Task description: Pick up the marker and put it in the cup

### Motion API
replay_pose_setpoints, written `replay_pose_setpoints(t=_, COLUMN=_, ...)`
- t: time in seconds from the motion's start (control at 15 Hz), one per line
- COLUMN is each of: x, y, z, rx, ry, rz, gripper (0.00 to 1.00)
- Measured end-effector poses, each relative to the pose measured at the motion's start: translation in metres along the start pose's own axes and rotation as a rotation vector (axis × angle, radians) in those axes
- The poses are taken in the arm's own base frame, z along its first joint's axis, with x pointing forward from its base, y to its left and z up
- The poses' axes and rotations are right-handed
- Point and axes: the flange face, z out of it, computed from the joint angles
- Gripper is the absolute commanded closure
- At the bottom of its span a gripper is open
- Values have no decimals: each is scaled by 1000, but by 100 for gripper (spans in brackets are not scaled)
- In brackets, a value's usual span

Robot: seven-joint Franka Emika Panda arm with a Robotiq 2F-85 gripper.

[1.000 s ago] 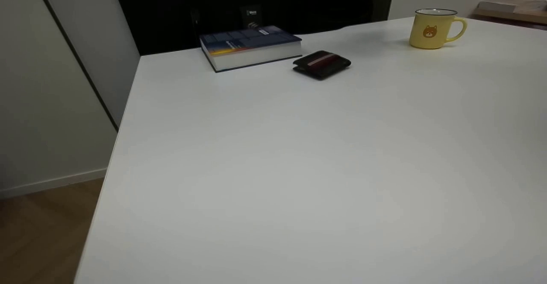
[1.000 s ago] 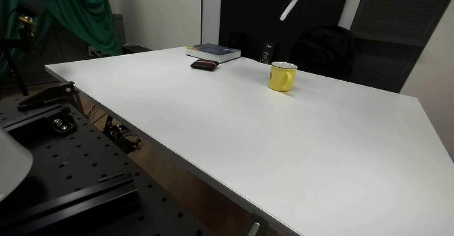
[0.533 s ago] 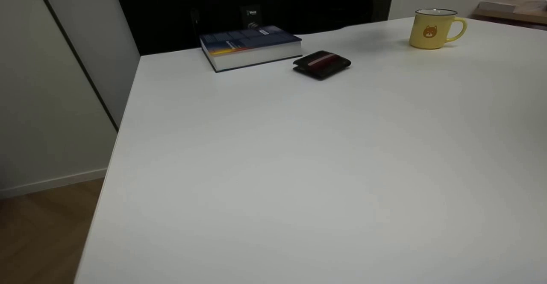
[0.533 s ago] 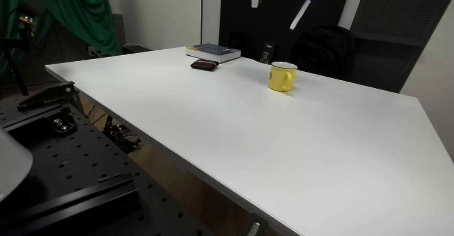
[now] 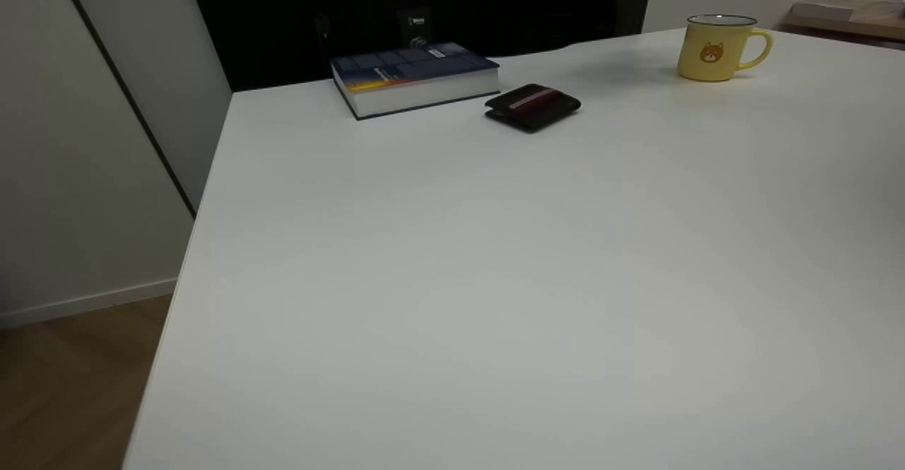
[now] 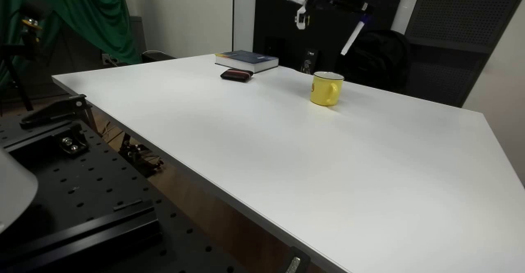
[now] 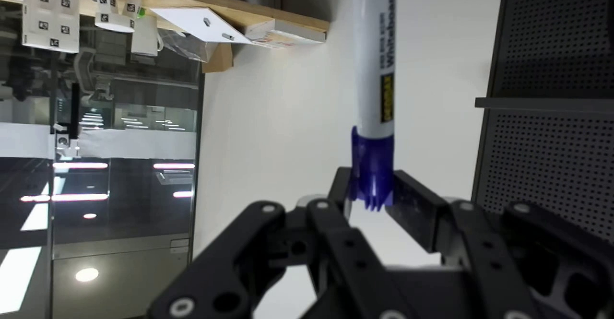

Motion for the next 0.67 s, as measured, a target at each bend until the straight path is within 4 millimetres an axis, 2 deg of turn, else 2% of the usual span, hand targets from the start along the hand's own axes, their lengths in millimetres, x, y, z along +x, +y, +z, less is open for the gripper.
replay_pose_setpoints(t=0.33, x=-36, y=-4, z=3, rx=-5, ry=-4, rz=-23, gripper=93)
replay_pose_setpoints(t=0.67, x=-71, y=-9, z=-5, rx=5, ry=-14, rz=-58, gripper=93)
